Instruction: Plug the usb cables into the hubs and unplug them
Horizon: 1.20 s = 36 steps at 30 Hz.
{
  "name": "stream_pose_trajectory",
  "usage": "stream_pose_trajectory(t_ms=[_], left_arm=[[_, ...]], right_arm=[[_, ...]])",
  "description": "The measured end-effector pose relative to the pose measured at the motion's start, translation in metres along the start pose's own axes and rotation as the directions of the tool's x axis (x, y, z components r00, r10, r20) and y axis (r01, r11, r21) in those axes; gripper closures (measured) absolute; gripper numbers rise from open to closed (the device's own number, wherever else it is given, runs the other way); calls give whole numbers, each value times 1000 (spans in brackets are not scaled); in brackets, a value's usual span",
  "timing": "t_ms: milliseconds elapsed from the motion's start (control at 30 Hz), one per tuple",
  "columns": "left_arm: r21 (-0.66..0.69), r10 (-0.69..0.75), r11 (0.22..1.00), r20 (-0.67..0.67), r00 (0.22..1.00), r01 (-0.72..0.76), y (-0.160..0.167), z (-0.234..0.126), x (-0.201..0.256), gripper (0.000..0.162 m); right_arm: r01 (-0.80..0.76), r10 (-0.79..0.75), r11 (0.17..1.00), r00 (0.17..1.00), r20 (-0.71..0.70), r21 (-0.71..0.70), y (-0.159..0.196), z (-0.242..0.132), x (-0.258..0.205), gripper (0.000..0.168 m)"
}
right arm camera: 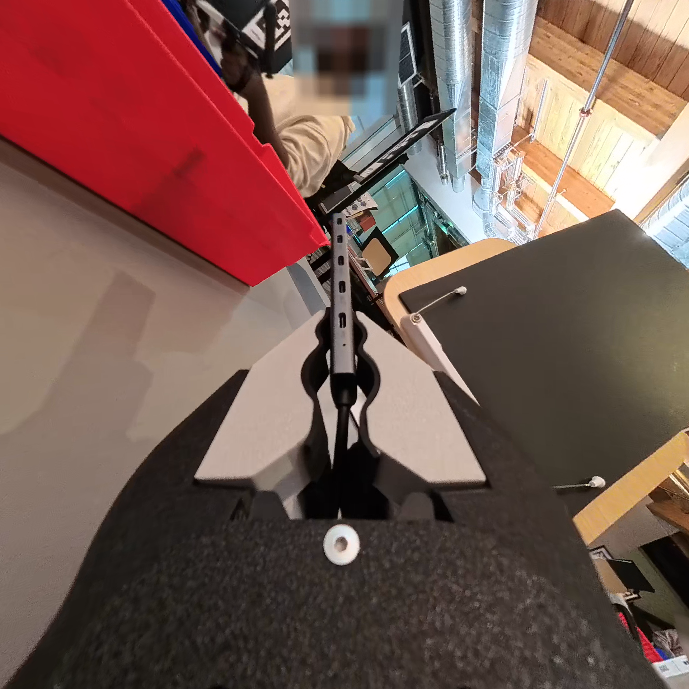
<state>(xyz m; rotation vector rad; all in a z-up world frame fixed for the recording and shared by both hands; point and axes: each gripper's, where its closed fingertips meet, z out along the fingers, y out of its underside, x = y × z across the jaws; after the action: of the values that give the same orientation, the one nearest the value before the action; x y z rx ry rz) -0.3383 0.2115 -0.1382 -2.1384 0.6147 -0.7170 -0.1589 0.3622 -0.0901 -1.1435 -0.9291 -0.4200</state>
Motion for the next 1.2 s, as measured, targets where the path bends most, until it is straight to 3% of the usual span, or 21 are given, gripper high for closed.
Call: stream_pose_trajectory(t_ms=[67, 167, 300, 467, 533, 567, 767, 933, 1000, 1200], left_arm=[[20, -130, 991, 50, 990, 129, 3, 9, 11, 128], [63, -162, 986, 203, 966, 152, 6, 12, 9, 136], [-13, -103, 994, 271, 957, 111, 14, 30, 4, 125], [-142, 0, 988, 357, 934, 54, 32, 44, -5, 130], [-166, 49, 986, 354, 934, 11, 37, 48, -4, 138], [-183, 99, 982, 343, 934, -37, 38, 49, -2, 156], [-288, 311, 920, 127, 942, -265, 32, 59, 10, 159], [-278, 558, 805, 53, 828, -525, -28, 66, 12, 159], [-273, 563, 789, -33, 825, -550, -43, 77, 24, 159], [-327, 647, 715, -24, 762, -617, -73, 110, 23, 159]], right_arm=[[5, -5, 1000, 1000, 3, -3, 0, 0, -1, 162], [-11, 11, 1000, 1000, 0, -2, 1, -1, 1, 162], [-25, 25, 1000, 1000, 9, -9, 3, 0, 0, 162], [-4, 4, 1000, 1000, 16, -6, 1, -1, -3, 163], [1, -1, 1000, 1000, 21, -3, 0, -1, -4, 162], [0, 1, 1000, 1000, 22, -3, 0, -1, -4, 162], [-8, 7, 1000, 1000, 28, 24, -5, -4, -5, 163], [145, -130, 985, 980, 151, -92, 14, 3, -39, 162], [218, -200, 970, 968, 152, -107, 17, 5, -43, 163], [235, -213, 965, 961, 176, -113, 16, 2, -49, 162]])
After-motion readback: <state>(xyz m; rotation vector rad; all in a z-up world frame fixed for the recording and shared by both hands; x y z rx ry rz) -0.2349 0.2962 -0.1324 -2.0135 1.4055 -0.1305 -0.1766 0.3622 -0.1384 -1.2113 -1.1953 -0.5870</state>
